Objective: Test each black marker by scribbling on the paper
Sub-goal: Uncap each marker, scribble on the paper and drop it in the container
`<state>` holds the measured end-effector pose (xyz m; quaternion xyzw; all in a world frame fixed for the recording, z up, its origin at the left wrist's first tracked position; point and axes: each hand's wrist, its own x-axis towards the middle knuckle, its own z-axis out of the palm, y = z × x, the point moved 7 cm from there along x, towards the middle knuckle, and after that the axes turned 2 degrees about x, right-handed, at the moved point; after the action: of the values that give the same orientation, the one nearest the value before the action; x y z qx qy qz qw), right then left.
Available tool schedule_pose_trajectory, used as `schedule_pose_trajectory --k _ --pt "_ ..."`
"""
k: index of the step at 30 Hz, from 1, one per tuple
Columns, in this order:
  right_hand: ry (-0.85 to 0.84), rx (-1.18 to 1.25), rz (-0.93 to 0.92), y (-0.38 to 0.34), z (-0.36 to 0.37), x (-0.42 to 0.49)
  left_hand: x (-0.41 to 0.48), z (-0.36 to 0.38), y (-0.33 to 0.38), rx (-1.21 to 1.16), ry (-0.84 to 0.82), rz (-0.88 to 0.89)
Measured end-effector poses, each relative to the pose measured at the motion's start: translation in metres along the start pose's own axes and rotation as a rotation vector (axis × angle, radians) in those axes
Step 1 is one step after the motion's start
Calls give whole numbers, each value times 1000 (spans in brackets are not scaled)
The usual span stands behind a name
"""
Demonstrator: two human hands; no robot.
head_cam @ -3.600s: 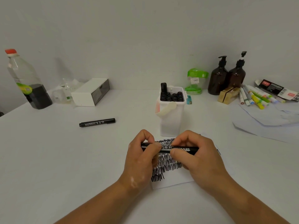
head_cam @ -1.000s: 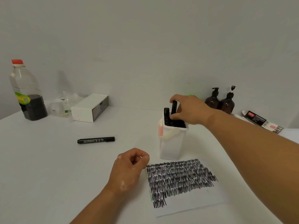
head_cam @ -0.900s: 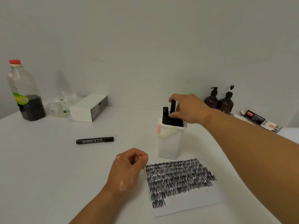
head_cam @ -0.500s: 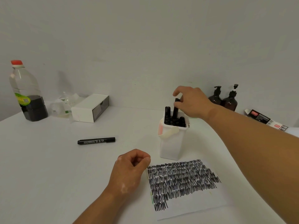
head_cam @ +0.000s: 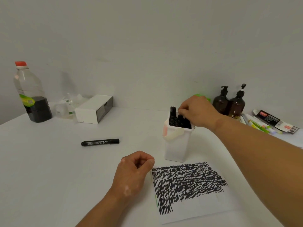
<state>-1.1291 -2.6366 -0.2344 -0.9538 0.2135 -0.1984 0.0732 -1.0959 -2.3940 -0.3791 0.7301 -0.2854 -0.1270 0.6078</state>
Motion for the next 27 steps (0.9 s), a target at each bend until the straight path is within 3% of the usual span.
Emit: schedule_pose_trajectory --k 11,20,27 --pt "386 355 105 28 -35 -91 4 -9 0 27 52 12" --pt "110 532 138 29 59 -186 19 -31 -3 184 201 -28" --pt "100 572 118 30 69 -190 64 -91 -10 1004 227 65"
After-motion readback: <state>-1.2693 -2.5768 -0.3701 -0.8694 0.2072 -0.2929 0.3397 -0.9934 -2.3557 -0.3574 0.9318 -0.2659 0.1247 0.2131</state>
